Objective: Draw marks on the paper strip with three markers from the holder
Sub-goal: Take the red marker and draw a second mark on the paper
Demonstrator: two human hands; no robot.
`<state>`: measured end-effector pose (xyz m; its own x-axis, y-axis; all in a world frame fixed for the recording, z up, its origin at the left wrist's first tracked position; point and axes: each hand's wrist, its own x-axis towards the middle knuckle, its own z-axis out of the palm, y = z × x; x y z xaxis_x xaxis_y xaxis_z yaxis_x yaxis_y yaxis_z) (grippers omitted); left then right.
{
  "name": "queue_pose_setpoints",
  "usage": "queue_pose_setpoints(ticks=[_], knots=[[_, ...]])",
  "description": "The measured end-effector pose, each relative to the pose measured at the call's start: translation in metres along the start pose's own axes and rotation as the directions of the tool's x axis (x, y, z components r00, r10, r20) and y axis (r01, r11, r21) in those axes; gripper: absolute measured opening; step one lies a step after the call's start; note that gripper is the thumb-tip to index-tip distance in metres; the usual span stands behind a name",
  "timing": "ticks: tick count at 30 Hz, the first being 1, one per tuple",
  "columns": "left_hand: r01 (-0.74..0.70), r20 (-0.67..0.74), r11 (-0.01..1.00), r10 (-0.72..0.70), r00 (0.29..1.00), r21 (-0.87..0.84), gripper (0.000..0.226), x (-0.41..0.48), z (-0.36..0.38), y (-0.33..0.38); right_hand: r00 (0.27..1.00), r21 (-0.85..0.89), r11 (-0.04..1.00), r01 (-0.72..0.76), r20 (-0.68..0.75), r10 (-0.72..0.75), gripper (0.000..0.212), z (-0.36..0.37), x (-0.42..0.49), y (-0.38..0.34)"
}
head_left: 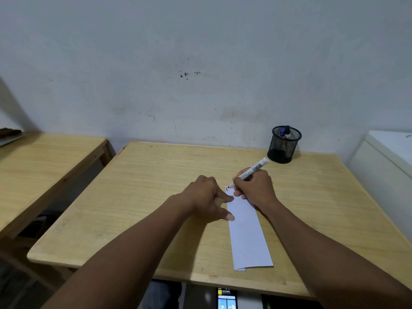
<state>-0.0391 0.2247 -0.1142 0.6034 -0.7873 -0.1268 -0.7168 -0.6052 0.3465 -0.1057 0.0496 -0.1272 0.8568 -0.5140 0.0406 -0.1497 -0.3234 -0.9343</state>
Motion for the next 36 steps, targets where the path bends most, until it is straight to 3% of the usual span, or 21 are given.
queue_pose_setpoints(ticks=[7,14,20,23,32,34,36], knots=[[-0.014,0.009,1.0,0.015,1.0,-0.007,0.082,0.001,0.001,-0.005,0.999,0.013,0.999,-0.029,0.019,0.029,0.008,-0.002,0.003,0.002],[0.022,0.005,0.998,-0.022,1.0,-0.053,0.076,-0.001,-0.003,0.0,0.984,0.342,0.931,-0.126,-0.077,0.161,0.012,-0.007,0.007,-0.005],[0.07,-0.096,0.957,-0.101,0.99,-0.281,0.071,-0.01,-0.022,-0.003,0.97,0.446,0.875,-0.188,-0.056,0.237,0.013,-0.017,0.012,-0.01],[0.133,-0.12,0.965,-0.163,0.979,-0.225,0.057,-0.018,-0.026,-0.013,0.967,0.465,0.864,-0.193,-0.058,0.247,0.014,-0.024,0.014,-0.02],[0.152,-0.166,0.984,-0.166,0.972,-0.094,0.02,-0.015,-0.02,-0.008,0.98,0.446,0.878,-0.172,-0.01,0.198,0.02,-0.043,0.018,-0.054],[0.139,-0.231,0.975,-0.177,0.957,-0.174,0.015,-0.009,-0.02,-0.009,0.979,0.458,0.87,-0.185,0.01,0.203,0.02,-0.045,0.017,-0.056],[0.101,-0.301,0.897,-0.248,0.921,-0.43,0.013,-0.004,-0.026,-0.005,0.977,0.495,0.846,-0.198,0.028,0.212,0.02,-0.048,0.016,-0.058]])
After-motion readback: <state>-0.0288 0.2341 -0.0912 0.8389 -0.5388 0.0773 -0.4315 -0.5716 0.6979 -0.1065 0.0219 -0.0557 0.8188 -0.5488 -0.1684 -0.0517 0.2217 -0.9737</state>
